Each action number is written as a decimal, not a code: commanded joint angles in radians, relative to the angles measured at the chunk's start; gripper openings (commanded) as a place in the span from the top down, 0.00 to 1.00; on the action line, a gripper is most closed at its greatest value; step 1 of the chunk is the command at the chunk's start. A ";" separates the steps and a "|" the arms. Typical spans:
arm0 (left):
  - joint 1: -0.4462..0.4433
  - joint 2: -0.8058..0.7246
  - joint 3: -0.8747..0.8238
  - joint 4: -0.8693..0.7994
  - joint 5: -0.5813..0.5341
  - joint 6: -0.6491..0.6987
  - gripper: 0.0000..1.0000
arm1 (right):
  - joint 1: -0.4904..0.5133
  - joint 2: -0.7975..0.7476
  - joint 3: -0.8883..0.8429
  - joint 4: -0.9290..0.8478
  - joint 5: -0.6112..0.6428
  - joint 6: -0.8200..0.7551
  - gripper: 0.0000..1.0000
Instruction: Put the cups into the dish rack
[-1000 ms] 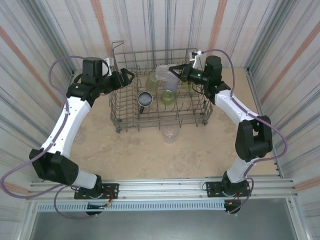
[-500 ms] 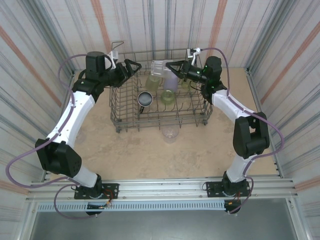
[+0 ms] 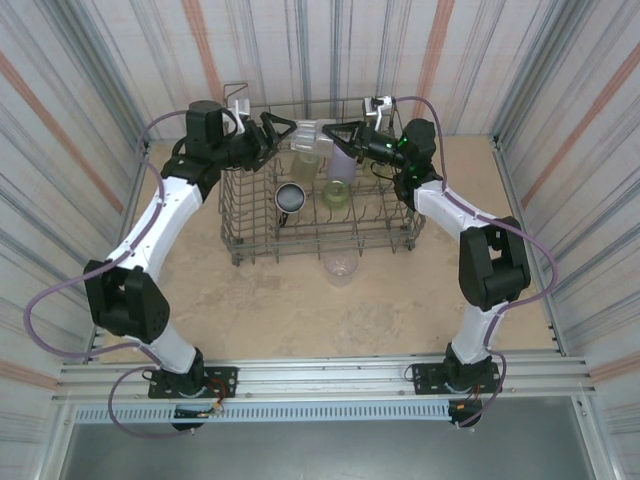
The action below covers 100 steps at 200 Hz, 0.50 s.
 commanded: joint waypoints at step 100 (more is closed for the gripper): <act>-0.033 0.064 0.043 0.104 0.062 -0.076 0.17 | 0.024 0.021 0.000 0.139 -0.017 0.060 1.00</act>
